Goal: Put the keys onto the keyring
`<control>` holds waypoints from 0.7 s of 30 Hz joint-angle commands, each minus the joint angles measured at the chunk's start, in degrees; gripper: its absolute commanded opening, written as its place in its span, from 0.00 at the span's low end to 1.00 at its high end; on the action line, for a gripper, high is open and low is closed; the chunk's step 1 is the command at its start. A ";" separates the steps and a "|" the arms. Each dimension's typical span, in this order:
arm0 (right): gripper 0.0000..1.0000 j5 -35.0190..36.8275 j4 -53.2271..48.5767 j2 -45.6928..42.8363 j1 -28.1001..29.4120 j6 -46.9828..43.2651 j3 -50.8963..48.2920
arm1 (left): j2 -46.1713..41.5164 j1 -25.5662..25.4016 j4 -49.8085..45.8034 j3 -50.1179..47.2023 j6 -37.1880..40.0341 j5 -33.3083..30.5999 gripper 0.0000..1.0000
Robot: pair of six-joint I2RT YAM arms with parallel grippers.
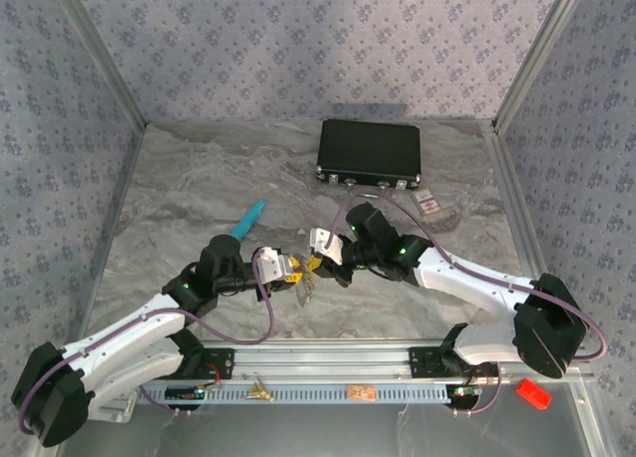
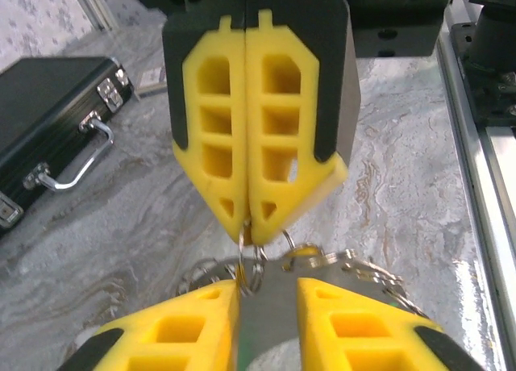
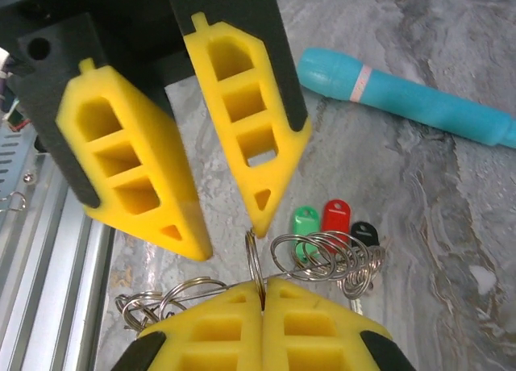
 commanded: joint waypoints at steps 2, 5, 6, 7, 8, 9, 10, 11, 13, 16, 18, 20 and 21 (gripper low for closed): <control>0.00 3.94 -8.18 0.79 0.57 -2.95 5.02 | -0.54 -0.28 -5.18 3.50 1.63 -0.93 0.29; 0.00 5.05 -11.61 1.46 1.04 -3.78 7.00 | -0.25 -0.27 -6.03 3.91 1.63 -1.20 0.31; 0.00 5.32 -12.50 1.73 1.19 -4.08 7.69 | -0.14 -0.26 -6.07 3.95 1.63 -1.14 0.31; 0.00 5.65 -13.28 2.05 1.32 -4.15 8.20 | 0.13 -0.29 -6.07 4.08 1.48 -1.00 0.31; 0.00 5.94 -13.87 2.27 1.51 -4.35 8.67 | 0.34 -0.30 -6.11 4.22 1.39 -0.90 0.31; 0.00 6.13 -14.23 2.51 1.69 -4.50 9.15 | 0.47 -0.30 -6.08 4.29 1.37 -0.64 0.31; 0.00 6.35 -14.74 2.76 1.90 -4.58 9.59 | 0.81 -0.23 -6.09 4.43 1.28 -0.41 0.31; 0.00 6.57 -15.17 2.96 2.06 -4.73 10.04 | 0.99 -0.27 -6.18 4.52 1.28 -0.22 0.31; 0.00 6.84 -15.67 3.31 2.37 -4.88 10.74 | 1.40 -0.28 -6.32 4.70 1.28 0.00 0.31; 0.00 6.84 -16.26 4.01 2.90 -5.20 11.70 | 1.78 -0.25 -6.25 4.95 1.11 -0.02 0.31; 0.00 6.84 -16.48 4.52 3.27 -5.53 12.19 | 1.91 -0.28 -6.07 4.97 0.93 -0.04 0.31; 0.00 6.82 -16.44 4.81 3.55 -5.66 12.51 | 1.97 -0.24 -5.74 4.96 0.67 -0.21 0.31; 0.00 6.66 -16.59 4.98 3.69 -5.69 12.72 | 2.00 -0.28 -5.57 4.97 0.58 -0.33 0.30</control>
